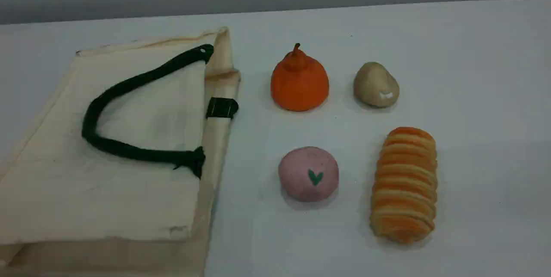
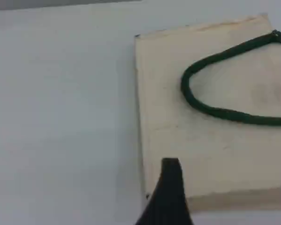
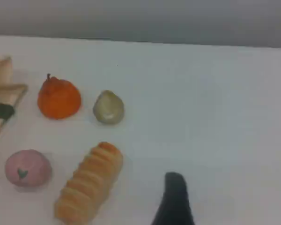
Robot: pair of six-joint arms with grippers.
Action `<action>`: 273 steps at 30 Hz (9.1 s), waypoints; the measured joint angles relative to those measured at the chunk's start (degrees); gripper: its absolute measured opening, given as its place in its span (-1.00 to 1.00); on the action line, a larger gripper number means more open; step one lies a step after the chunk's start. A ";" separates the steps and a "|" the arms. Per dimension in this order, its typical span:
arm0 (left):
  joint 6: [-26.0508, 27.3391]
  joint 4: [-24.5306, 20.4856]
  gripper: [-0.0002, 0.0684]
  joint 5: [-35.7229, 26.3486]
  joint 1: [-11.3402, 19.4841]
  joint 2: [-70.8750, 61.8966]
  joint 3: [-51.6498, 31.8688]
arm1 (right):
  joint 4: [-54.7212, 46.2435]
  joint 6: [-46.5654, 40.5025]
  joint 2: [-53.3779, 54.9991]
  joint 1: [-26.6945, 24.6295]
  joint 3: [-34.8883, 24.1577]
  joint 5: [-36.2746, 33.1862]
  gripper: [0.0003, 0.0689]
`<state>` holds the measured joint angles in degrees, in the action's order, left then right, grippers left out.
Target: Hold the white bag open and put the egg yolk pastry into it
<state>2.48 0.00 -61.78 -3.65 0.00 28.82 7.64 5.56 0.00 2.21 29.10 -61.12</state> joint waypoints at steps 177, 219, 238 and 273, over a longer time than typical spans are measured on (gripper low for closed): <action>-19.29 -4.98 0.69 13.38 -8.52 -120.79 44.42 | 28.60 18.79 71.61 1.36 25.62 18.08 0.49; -4.81 -6.78 -0.60 -4.17 -8.48 -115.82 57.11 | 28.60 18.79 71.57 1.36 25.62 18.13 0.49; 9.85 -5.80 -0.61 -8.48 -8.53 -103.54 68.58 | 28.66 18.79 71.50 1.36 25.62 18.05 0.49; 21.20 12.00 -0.62 -8.27 -8.53 -83.19 69.75 | 29.67 23.19 71.55 1.36 25.62 14.50 0.49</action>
<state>23.67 12.00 -70.05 -12.18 -83.19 98.57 37.32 28.75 71.55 3.56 54.72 -46.62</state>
